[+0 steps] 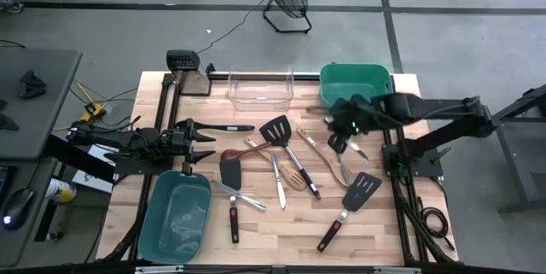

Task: Pick & Place Kitchen Items
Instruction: Put the dinner knife into the green bin

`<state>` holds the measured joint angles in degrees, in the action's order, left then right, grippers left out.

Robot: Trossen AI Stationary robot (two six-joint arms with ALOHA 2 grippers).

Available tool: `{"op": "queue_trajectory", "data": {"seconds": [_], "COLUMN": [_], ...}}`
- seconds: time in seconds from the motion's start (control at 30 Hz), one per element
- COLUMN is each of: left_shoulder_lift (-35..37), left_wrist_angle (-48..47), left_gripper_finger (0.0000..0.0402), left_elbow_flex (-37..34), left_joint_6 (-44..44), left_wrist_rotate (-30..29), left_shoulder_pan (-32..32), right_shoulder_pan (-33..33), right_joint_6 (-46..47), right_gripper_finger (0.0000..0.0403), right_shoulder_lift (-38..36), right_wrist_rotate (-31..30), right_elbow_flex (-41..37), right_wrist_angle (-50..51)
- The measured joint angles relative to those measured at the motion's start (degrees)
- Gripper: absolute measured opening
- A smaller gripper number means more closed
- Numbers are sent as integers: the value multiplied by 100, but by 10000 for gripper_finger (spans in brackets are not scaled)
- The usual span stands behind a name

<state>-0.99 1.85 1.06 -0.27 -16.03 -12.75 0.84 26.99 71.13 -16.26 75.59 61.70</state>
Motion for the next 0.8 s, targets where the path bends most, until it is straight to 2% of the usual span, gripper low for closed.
{"op": "queue_trajectory", "data": {"seconds": [0.2, 0.43, 0.8], "left_shoulder_lift": [1, 0, 2], "left_wrist_angle": [0, 0, -2], "left_gripper_finger": [184, 184, 184], "left_elbow_flex": [0, 0, 0], "left_joint_6": [1, 0, 0], "left_wrist_rotate": [1, 0, 0], "left_shoulder_pan": [-2, 0, -2], "right_shoulder_pan": [997, 2025, 3204], "right_joint_6": [-1470, -2880, -3764], "right_gripper_finger": [67, 67, 67], "right_shoulder_lift": [0, 105, 894], "right_wrist_rotate": [-472, -546, -475], "right_elbow_flex": [0, -40, -66], "right_wrist_angle": [-267, -750, -1081]}}
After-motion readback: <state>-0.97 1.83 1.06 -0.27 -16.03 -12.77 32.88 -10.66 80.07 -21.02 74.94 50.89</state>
